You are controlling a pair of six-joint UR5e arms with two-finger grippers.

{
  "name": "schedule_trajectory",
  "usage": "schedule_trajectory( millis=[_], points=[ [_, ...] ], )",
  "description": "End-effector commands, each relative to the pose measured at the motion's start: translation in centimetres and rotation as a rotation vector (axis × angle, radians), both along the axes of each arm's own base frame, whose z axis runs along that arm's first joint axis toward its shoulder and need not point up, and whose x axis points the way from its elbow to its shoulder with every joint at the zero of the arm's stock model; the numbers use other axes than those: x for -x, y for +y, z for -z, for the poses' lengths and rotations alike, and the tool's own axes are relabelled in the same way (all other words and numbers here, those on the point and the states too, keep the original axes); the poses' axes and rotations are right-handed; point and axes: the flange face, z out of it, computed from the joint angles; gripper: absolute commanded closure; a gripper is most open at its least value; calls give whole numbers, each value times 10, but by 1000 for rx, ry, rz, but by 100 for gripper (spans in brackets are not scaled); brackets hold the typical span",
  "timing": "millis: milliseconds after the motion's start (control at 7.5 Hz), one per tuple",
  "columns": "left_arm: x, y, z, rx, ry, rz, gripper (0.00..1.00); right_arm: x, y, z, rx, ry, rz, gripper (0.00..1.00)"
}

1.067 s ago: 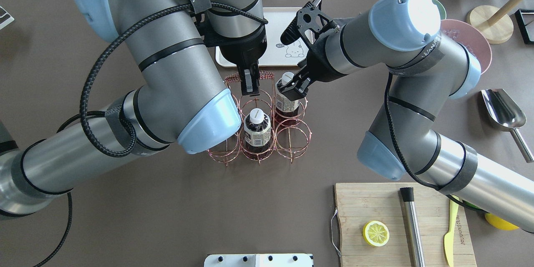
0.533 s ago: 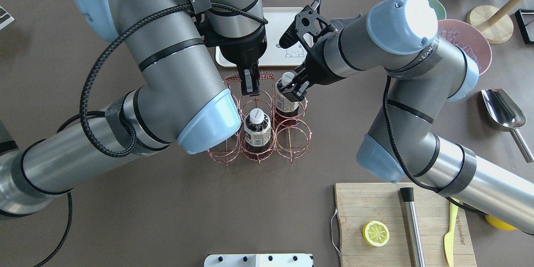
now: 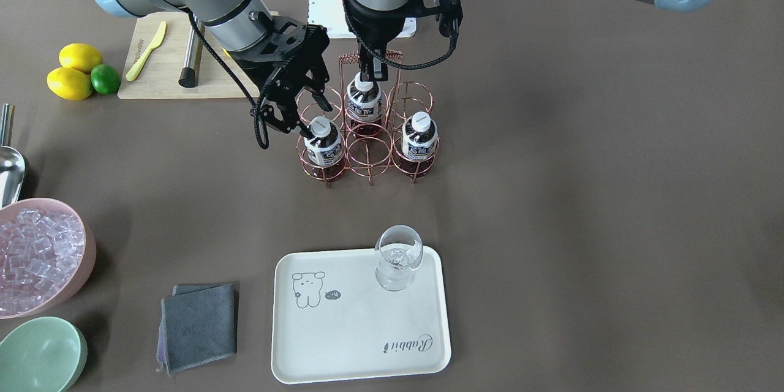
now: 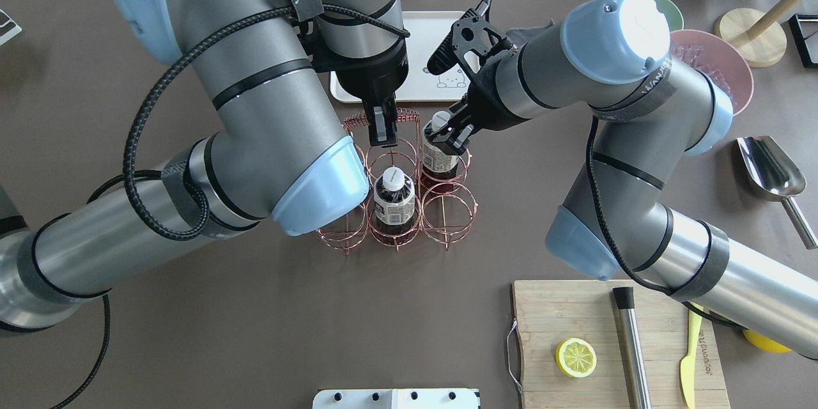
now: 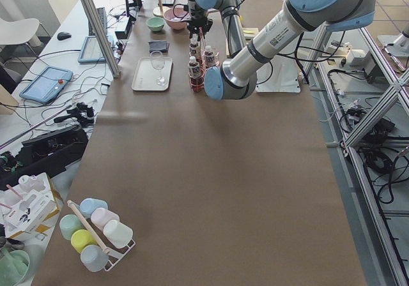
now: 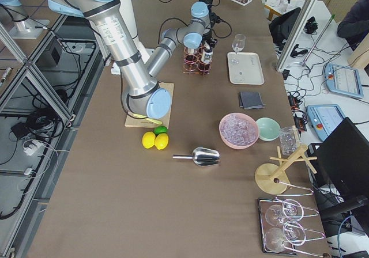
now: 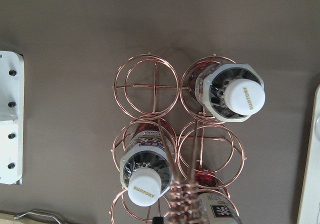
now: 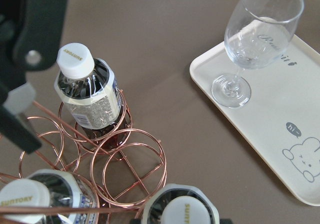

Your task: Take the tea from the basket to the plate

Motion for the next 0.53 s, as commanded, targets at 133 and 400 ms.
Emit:
schedule_trajectory(
  millis=[133, 400],
  points=[
    [0, 0, 0, 1, -1, 0, 100, 2, -4, -1, -4, 10, -22, 40],
    [0, 0, 0, 1, -1, 0, 100, 5, -8, -3, -13, -3, -26, 41]
  ],
)
